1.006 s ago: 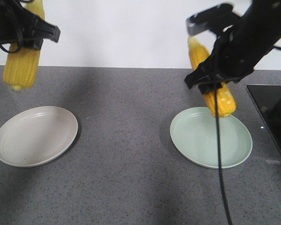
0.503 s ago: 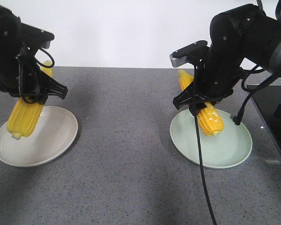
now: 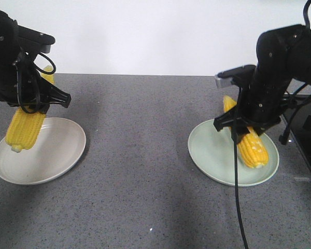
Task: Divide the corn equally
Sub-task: 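Lay both cobs flat on their plates, still gripped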
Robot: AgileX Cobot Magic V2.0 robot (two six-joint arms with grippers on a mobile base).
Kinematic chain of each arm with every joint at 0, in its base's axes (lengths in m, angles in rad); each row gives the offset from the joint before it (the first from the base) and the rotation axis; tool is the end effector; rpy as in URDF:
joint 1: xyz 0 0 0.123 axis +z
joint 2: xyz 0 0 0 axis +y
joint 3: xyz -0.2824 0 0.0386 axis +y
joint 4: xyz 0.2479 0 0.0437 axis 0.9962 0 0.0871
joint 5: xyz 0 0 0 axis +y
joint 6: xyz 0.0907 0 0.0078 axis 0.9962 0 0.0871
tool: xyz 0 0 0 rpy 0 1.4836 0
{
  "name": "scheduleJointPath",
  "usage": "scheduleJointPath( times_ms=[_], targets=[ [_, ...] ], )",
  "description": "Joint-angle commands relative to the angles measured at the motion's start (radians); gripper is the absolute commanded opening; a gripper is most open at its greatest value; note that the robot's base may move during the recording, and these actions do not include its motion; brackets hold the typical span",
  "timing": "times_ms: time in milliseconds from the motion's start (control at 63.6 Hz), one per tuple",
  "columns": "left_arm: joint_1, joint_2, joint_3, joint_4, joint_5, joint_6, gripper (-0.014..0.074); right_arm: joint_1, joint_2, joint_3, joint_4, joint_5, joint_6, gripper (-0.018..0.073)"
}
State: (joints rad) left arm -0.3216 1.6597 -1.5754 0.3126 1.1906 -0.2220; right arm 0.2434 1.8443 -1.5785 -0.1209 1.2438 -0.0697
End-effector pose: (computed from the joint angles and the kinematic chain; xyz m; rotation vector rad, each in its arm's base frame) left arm 0.3385 -0.0854 0.3431 0.2139 2.6716 0.2674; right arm 0.3689 0.0809 0.2721 -0.5092 2.9360 -0.1552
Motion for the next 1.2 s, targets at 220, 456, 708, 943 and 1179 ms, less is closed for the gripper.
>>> scheduleJointPath(
  times_ms=[220,456,708,943,1179],
  targets=[
    [0.002,-0.045,-0.024,0.004,-0.049,-0.006,-0.0006,-0.004,-0.051,-0.014,0.074,-0.032,-0.065,0.0033],
    [0.002,-0.045,-0.024,0.002,-0.048,-0.006,-0.0006,-0.004,-0.051,-0.014,0.074,0.005,-0.085,0.02],
    [0.004,-0.043,-0.024,0.008,-0.053,0.006,-0.0006,-0.004,-0.051,-0.017,0.071,0.025,-0.069,0.0485],
    [0.043,-0.009,-0.024,-0.015,-0.018,-0.003,-0.0006,-0.004,-0.059,-0.018,0.038,0.031,-0.044,0.0571],
    [0.049,0.021,-0.023,-0.018,-0.054,-0.004,0.0001,-0.001,-0.072,-0.018,0.042,0.032,-0.041,0.0563]
  ],
)
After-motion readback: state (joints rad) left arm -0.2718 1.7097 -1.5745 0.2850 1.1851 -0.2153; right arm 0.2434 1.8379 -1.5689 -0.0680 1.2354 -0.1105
